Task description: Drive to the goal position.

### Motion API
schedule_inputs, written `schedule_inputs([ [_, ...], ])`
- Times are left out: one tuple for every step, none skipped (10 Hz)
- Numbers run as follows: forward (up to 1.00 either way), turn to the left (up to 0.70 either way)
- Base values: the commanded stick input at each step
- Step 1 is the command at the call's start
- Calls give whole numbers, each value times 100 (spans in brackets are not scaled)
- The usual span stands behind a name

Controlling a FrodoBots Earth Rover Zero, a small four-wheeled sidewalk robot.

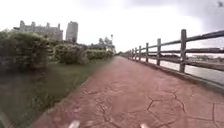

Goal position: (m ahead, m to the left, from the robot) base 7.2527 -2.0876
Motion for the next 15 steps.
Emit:
schedule_inputs([
  [70,0],
  [70,0],
  [70,0],
  [70,0],
  [70,0],
  [70,0],
  [70,0],
  [70,0],
  [70,0],
  [70,0],
  [70,0],
  [70,0],
  [70,0],
  [70,0],
  [70,0],
])
